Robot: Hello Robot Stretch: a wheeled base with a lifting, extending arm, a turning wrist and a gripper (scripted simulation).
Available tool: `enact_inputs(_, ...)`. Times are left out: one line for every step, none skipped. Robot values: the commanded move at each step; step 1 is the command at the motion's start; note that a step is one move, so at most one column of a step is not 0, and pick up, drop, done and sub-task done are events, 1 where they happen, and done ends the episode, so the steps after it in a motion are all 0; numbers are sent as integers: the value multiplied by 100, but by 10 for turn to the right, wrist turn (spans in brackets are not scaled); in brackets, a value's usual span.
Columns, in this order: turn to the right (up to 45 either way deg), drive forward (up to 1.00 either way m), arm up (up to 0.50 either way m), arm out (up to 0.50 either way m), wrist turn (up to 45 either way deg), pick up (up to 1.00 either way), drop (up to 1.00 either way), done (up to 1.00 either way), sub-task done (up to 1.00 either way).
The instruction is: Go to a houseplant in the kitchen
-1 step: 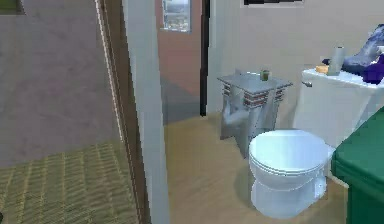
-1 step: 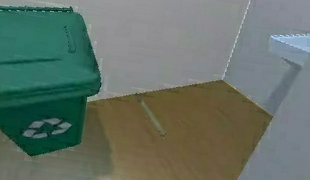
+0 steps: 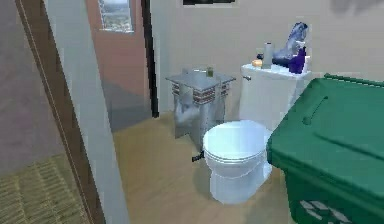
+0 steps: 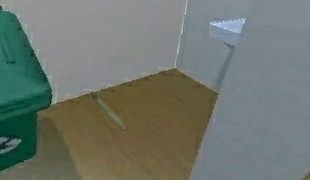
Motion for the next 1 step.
enact_inputs(0, 100, 0, 0, 0, 0, 0, 0, 0)
